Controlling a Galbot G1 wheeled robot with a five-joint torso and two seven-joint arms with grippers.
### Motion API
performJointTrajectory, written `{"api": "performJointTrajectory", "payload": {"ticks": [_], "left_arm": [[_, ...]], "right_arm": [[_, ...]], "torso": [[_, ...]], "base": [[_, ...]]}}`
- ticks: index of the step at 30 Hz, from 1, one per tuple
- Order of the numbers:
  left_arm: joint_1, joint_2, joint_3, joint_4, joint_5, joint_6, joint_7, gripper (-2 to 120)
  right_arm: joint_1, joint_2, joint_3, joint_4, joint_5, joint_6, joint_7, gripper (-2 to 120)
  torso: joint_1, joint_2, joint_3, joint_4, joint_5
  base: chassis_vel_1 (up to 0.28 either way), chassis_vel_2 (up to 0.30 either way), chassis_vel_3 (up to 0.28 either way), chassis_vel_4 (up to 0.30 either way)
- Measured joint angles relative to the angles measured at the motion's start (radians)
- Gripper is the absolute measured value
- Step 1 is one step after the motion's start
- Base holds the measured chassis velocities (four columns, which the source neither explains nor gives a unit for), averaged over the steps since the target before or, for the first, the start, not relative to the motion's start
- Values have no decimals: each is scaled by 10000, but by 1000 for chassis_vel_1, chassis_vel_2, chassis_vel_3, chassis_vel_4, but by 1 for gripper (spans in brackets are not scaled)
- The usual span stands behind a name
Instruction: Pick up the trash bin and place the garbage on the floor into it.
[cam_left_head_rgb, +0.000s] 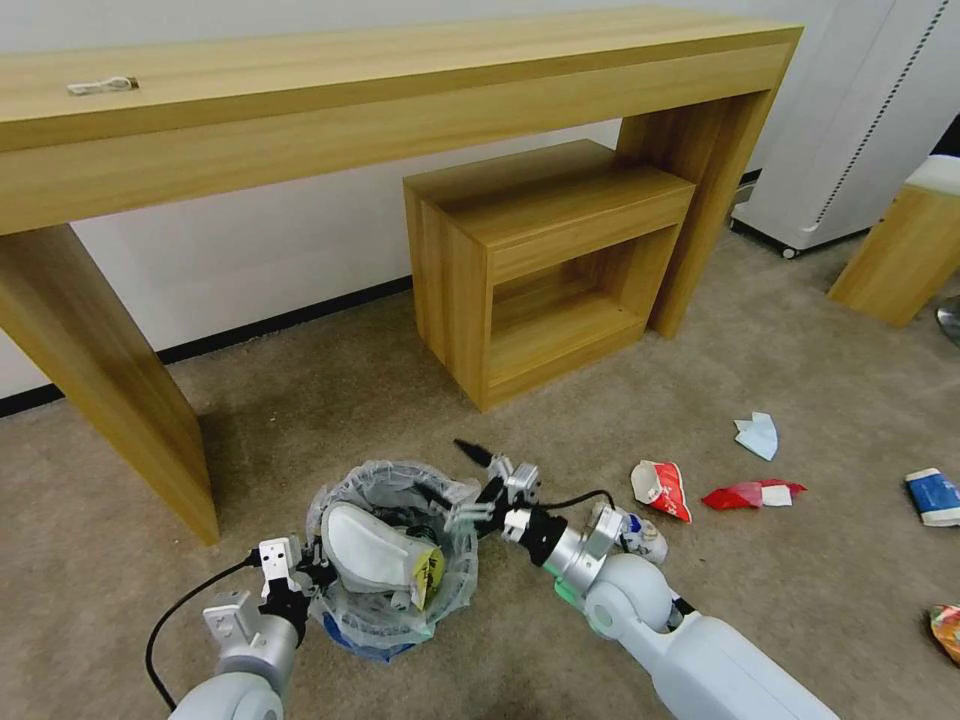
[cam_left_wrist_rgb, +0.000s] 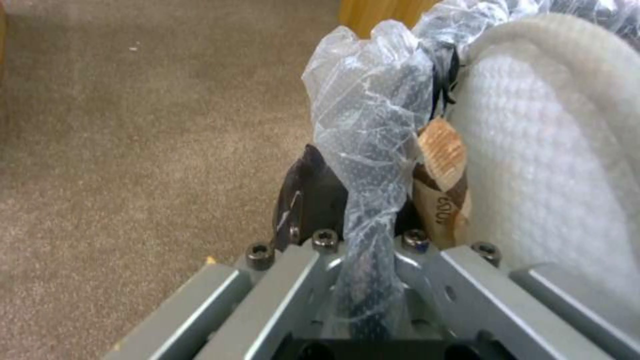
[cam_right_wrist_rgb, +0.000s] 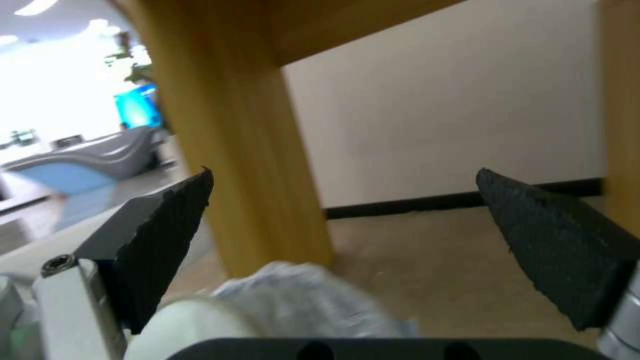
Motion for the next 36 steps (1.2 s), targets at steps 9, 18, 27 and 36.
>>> {"api": "performJointTrajectory", "payload": {"ticks": [9,18,27,36], "left_arm": [[-74,38,-107,5,-122,0,-19,1],[-162,98,-274,3,-335,-7,-40,1],[-230,143,-352,-5,-494,-20,-48,1],[-267,199,-379,-8,-588,-65,-51,1]], "right_arm": [[-145,334,1015,217,-126,-290,1398,100],[-654,278,2513,370,-374,-594,2527,100],[-1317,-41,3827,460,-561,-713,3127,100],[-2296,-44,4825,465,-1085,-539,3231,100]], "torso": [[0,0,0,0,1],[0,0,0,1,2],[0,1,-1,0,0],[0,0,-1,1,1]], "base": [[0,0,0,0],[0,0,0,0],[0,0,0,0],[0,0,0,0]]}}
